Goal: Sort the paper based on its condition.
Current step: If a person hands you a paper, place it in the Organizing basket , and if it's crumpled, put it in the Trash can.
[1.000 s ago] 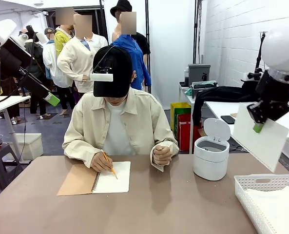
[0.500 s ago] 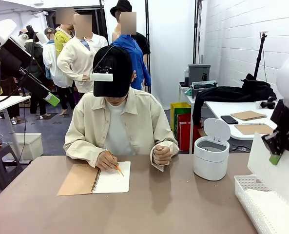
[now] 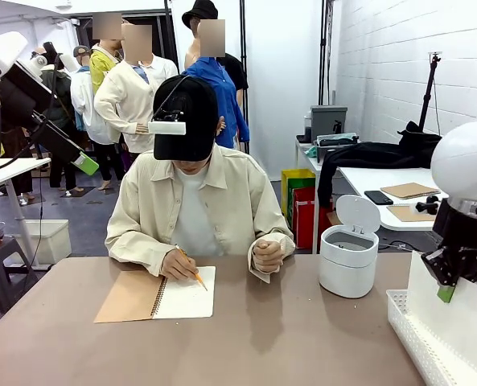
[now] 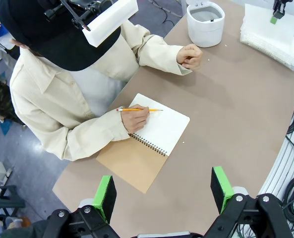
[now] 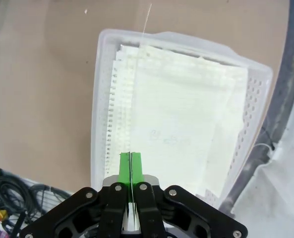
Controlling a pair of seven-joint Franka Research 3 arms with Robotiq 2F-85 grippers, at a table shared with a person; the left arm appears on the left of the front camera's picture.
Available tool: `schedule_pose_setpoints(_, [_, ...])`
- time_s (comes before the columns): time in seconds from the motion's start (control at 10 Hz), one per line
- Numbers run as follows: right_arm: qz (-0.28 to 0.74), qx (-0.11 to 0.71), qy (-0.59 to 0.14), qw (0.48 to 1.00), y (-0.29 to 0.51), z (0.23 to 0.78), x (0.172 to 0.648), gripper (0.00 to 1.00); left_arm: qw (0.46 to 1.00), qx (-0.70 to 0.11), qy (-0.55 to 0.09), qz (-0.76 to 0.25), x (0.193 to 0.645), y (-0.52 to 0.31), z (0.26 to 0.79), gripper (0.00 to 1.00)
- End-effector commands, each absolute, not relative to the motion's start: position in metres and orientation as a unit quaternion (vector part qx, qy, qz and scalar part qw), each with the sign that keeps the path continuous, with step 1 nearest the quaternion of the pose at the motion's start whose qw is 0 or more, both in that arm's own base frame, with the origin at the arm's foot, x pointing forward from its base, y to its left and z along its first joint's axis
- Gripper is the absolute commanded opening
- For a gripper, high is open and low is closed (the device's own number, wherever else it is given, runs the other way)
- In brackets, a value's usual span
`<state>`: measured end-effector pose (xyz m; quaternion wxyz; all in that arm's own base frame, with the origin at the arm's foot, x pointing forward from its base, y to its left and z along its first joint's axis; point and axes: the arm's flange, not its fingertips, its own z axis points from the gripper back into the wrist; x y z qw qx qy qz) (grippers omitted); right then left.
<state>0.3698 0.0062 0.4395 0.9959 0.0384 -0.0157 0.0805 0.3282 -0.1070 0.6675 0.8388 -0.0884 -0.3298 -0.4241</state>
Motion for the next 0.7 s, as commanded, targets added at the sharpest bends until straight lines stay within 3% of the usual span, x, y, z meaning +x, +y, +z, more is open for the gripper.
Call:
schedule_pose_setpoints(0.0, [0.070,0.047,-0.021,0.996,0.013,0.420,0.373,0.00,0.839,-0.089,-0.332,-0.422,0.329,-0.107,0.668,1.00])
schedule_pose_setpoints(0.6, [0.033,0.089,-0.027,0.995,0.012,0.412,0.361,0.00,0.839,-0.089,-0.332,-0.422,0.329,-0.107,0.668,1.00])
